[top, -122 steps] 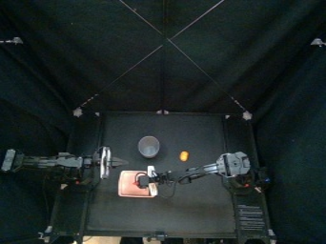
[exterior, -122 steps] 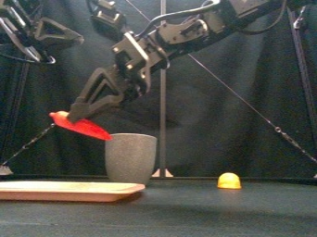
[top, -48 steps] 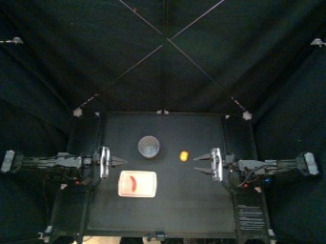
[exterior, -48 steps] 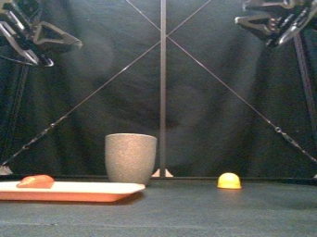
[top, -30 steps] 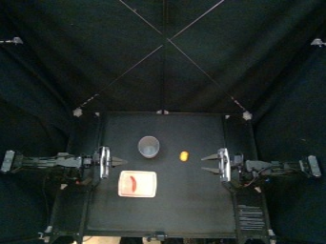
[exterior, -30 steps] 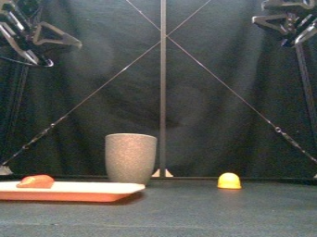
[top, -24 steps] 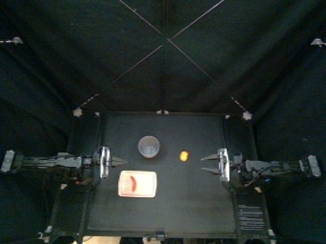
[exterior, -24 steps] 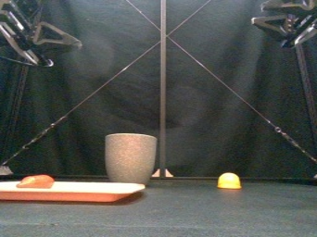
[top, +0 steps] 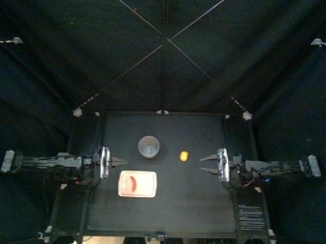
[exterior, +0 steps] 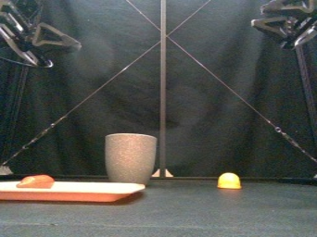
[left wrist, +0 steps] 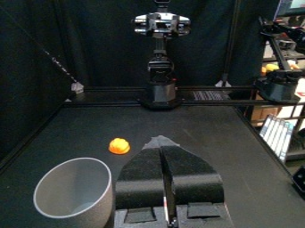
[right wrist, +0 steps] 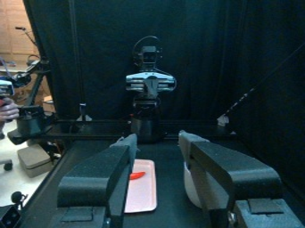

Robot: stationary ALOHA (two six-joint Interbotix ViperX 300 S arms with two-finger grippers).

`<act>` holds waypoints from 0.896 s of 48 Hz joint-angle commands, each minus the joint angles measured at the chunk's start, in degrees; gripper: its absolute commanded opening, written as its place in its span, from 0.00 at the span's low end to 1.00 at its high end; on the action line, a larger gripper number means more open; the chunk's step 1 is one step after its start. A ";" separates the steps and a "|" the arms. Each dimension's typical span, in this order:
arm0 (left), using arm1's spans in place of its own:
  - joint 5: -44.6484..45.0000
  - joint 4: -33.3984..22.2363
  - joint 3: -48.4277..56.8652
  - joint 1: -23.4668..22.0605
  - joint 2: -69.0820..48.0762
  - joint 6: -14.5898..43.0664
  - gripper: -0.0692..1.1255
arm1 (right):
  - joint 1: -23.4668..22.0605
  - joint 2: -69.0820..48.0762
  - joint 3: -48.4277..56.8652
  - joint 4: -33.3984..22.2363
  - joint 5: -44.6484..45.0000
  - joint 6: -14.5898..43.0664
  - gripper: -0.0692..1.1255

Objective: Pick the red chile then place it on the pink plate
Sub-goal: Drop red chile on the pink plate and return to neutral

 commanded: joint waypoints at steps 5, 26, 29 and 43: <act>-0.26 0.18 -0.70 0.26 0.09 0.09 0.04 | -0.09 0.70 -0.62 0.09 -0.18 0.00 0.74; -0.26 0.18 -0.35 1.32 0.18 0.00 0.04 | -0.18 0.79 0.70 0.00 -0.18 0.00 0.74; -0.26 0.09 -0.18 1.58 0.09 0.00 0.04 | -0.18 0.70 0.97 0.00 -0.18 0.00 0.74; -0.26 0.18 0.09 1.76 0.18 0.00 0.04 | -1.32 0.79 2.11 0.00 -0.18 0.00 0.74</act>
